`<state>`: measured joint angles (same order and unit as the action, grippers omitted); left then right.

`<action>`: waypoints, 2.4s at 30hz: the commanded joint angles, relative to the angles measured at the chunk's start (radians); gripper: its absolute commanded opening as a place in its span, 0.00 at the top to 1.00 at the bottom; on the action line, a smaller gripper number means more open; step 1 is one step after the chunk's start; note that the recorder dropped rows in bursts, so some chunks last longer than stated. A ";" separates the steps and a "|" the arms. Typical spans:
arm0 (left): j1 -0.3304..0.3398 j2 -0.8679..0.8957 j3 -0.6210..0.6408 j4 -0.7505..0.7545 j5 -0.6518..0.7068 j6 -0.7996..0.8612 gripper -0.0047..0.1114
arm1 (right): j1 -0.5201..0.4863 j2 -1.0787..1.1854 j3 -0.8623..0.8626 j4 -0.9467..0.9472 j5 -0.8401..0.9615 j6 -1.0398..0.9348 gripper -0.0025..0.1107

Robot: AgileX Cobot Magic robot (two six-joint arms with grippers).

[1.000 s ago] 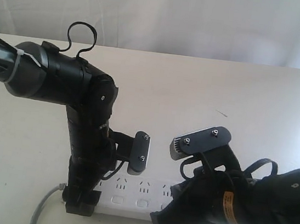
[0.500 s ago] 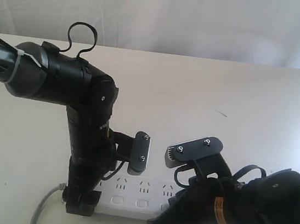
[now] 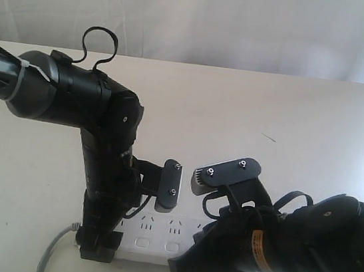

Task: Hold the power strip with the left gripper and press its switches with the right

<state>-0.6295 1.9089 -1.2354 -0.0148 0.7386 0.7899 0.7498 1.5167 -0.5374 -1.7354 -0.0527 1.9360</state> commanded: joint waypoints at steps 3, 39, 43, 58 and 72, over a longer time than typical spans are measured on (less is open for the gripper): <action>0.000 -0.015 0.003 -0.014 0.041 -0.011 0.96 | -0.002 0.013 0.036 -0.009 0.023 -0.003 0.98; 0.000 -0.015 0.003 -0.014 0.040 -0.010 0.96 | -0.002 -0.242 0.050 -0.009 0.101 -0.005 0.98; 0.000 -0.015 0.003 -0.014 0.044 -0.010 0.96 | -0.002 -0.216 0.062 -0.009 0.089 -0.003 0.98; 0.000 -0.015 0.003 -0.014 0.037 -0.005 0.96 | -0.002 -0.198 0.158 -0.009 0.135 0.045 0.98; 0.000 -0.015 0.003 -0.014 0.035 -0.005 0.96 | -0.002 -0.198 0.158 -0.009 0.108 0.057 0.98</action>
<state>-0.6295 1.9089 -1.2354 -0.0098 0.7437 0.7859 0.7498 1.3187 -0.3858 -1.7348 0.0589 1.9880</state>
